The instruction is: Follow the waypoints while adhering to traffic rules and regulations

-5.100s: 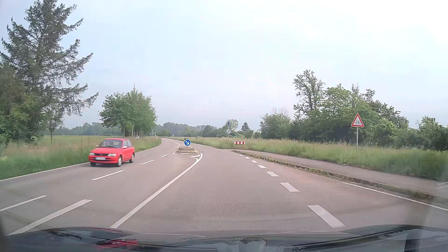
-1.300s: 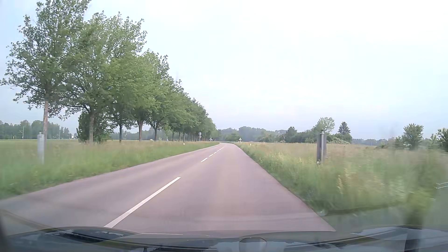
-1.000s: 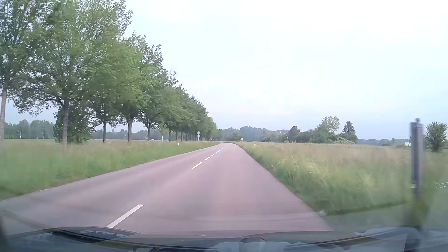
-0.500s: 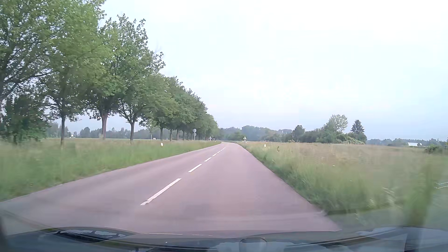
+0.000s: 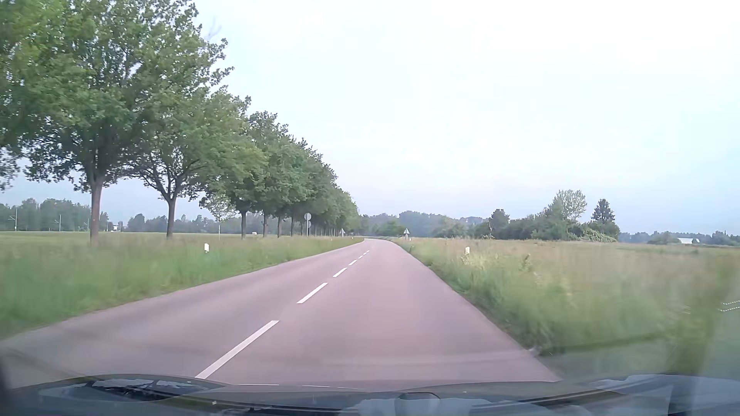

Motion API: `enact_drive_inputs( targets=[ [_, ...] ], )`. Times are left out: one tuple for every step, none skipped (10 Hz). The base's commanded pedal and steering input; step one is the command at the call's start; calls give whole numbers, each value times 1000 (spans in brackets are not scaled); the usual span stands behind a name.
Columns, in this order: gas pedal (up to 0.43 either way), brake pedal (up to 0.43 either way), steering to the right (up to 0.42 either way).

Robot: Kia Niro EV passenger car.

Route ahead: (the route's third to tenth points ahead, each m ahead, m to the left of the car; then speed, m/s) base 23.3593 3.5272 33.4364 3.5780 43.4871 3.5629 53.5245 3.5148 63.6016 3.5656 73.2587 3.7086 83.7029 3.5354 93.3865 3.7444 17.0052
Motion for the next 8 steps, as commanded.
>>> enact_drive_inputs(
  targets=[
    [280, 0, 1],
    [280, 0, 2],
    [280, 0, 2],
    [280, 0, 2],
    [280, 0, 2],
    [280, 0, 2],
    [280, 0, 2],
    [280, 0, 2]
  ],
)
